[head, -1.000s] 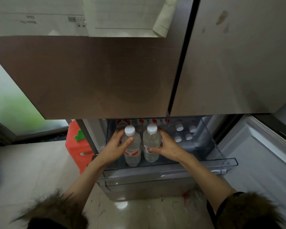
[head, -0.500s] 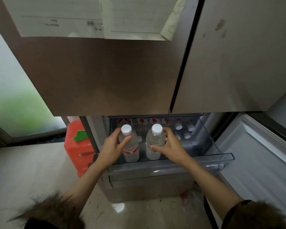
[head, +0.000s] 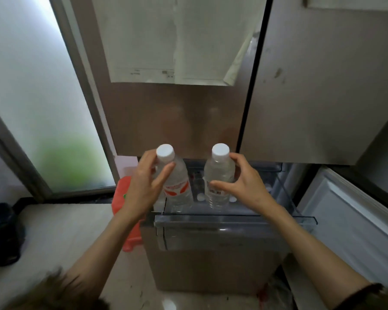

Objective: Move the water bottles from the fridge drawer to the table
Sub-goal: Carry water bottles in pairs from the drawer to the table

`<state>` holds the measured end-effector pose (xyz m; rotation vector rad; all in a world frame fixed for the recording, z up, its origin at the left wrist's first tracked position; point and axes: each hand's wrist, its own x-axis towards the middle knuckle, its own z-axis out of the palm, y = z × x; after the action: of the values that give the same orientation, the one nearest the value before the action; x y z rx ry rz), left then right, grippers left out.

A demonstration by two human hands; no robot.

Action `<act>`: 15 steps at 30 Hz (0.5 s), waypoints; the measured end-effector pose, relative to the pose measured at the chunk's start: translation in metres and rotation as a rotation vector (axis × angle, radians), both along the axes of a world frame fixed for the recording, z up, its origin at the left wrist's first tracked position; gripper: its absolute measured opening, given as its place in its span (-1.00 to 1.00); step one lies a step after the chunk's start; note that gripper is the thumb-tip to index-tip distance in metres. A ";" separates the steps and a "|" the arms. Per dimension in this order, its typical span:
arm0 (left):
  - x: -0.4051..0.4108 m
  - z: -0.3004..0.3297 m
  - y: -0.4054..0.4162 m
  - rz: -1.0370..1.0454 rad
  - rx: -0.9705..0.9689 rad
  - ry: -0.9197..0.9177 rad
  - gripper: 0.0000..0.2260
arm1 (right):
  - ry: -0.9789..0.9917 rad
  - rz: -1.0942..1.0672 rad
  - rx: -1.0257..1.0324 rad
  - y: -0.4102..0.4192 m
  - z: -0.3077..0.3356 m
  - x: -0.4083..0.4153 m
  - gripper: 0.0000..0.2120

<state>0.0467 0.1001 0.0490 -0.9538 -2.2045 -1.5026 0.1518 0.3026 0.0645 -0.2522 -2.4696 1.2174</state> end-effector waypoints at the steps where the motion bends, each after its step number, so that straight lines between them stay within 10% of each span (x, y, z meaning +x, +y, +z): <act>1: -0.003 0.008 -0.002 0.024 0.019 0.006 -0.86 | 0.032 0.029 -0.017 -0.006 0.007 -0.001 -0.37; 15: 0.106 0.012 -0.161 0.504 0.117 -0.199 -0.84 | -0.005 0.475 -0.163 -0.148 0.000 0.014 -0.50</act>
<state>0.1522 -0.0611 0.0611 -0.1891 -2.2296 -1.5005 0.1654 0.1550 0.0646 0.3109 -2.5163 1.6053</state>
